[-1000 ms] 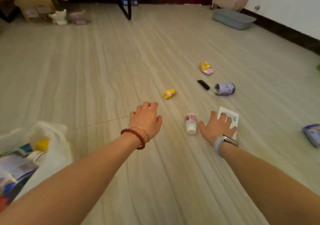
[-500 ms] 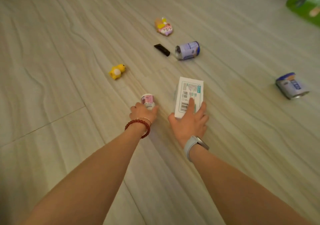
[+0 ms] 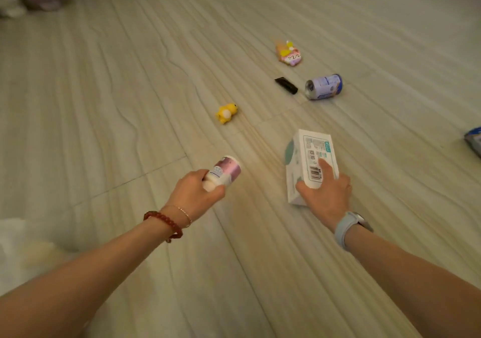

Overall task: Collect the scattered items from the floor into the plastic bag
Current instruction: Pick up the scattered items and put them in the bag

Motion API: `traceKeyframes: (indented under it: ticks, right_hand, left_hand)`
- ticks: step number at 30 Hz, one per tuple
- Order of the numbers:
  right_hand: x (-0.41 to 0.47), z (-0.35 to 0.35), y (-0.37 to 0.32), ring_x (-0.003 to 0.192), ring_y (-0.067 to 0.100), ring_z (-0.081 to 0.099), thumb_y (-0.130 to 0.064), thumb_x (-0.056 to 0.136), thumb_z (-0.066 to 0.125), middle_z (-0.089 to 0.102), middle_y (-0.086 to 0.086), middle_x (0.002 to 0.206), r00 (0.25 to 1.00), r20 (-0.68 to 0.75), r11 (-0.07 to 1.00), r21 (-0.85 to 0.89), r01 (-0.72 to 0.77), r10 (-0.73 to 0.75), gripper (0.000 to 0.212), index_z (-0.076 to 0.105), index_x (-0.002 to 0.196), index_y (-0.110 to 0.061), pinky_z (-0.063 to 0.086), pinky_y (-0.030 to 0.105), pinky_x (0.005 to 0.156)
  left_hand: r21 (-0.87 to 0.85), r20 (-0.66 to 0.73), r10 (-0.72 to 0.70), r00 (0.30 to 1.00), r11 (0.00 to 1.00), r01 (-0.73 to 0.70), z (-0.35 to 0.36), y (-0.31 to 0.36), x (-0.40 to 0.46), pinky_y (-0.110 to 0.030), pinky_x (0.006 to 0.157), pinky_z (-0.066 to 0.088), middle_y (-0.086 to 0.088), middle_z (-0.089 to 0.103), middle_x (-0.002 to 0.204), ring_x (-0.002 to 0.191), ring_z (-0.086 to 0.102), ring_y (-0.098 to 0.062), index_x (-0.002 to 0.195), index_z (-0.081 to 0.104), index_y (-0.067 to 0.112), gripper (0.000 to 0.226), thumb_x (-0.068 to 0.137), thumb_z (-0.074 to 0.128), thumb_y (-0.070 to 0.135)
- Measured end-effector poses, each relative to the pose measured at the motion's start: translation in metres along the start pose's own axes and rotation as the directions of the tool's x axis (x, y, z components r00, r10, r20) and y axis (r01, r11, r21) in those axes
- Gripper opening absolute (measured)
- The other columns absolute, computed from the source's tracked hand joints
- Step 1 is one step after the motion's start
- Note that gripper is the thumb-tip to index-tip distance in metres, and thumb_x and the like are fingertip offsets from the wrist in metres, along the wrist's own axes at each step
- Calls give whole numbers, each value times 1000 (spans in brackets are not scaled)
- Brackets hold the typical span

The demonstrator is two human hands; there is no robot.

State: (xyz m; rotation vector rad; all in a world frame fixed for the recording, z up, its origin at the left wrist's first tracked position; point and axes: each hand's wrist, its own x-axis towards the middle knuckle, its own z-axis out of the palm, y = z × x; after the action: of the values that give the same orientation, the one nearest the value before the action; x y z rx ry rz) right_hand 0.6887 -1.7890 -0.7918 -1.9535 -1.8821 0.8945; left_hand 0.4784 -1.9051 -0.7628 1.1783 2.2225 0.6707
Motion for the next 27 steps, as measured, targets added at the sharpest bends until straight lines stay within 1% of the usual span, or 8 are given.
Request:
traceKeyframes:
  ticks: [5,7,13,17,19,23,25,27]
  right_hand:
    - [-51,17,-54,123,28,41,-37,76,60,46,11,129,964,149,954,240,179,-218,68,35,138,-26,36,35,103]
    - [-77,24,-89,121,23,42,-26,82,61,47,9,131,912,189,906,301,298,-363,60,38,137,-22,34,29,99]
    - [-165,56,-191,113,15,54,-37,74,63,52,-2,124,680,350,716,587,377,-645,57,46,128,-30,46,24,92]
    - [-227,79,-242,74,-15,56,-22,85,61,55,-20,92,494,423,628,674,389,-760,44,50,127,-24,40,-1,63]
    - [-256,90,-256,73,-13,55,-34,82,61,52,-22,83,415,508,647,682,341,-755,47,50,126,-28,41,4,68]
    - [-298,96,-266,90,4,55,-48,72,57,54,-13,106,193,624,626,607,490,-757,58,47,127,-36,45,18,76]
    - [-311,100,-260,104,10,51,-53,72,57,47,-7,117,80,672,493,451,744,-736,62,41,130,-43,42,20,83]
    - [-329,105,-248,118,20,40,-61,69,50,42,0,126,-30,674,234,297,926,-738,68,36,133,-42,36,28,90]
  left_hand:
    - [20,-228,-6,974,1000,11,-96,-39,-63,-14,52,36,-2,57,72,60,49,-15,89,60,12,48,61,48,49]
    - [46,-376,-25,926,998,46,-131,-58,-89,-25,53,34,-6,56,79,68,50,-21,96,61,9,54,61,47,47]
    - [88,-589,-124,798,972,216,-213,-136,-152,-28,67,33,-18,61,89,78,53,-30,107,60,6,61,64,47,48]
    - [-44,-655,-306,691,928,370,-241,-184,-194,-40,67,48,-15,61,92,78,55,-30,108,57,6,42,80,60,37]
    - [-126,-686,-382,620,901,416,-250,-199,-216,-40,67,48,-15,61,93,78,54,-29,110,57,5,35,85,60,29]
    - [-240,-717,-484,501,847,475,-261,-228,-256,-31,60,36,-19,58,97,80,50,-25,114,53,1,34,88,56,24]
    - [-272,-719,-509,473,832,483,-262,-237,-272,-34,65,36,-20,58,100,81,49,-26,112,52,2,32,88,55,23]
    - [-262,-718,-515,468,823,504,-259,-244,-283,-32,64,34,-15,53,94,80,48,-25,111,51,2,29,89,53,22]
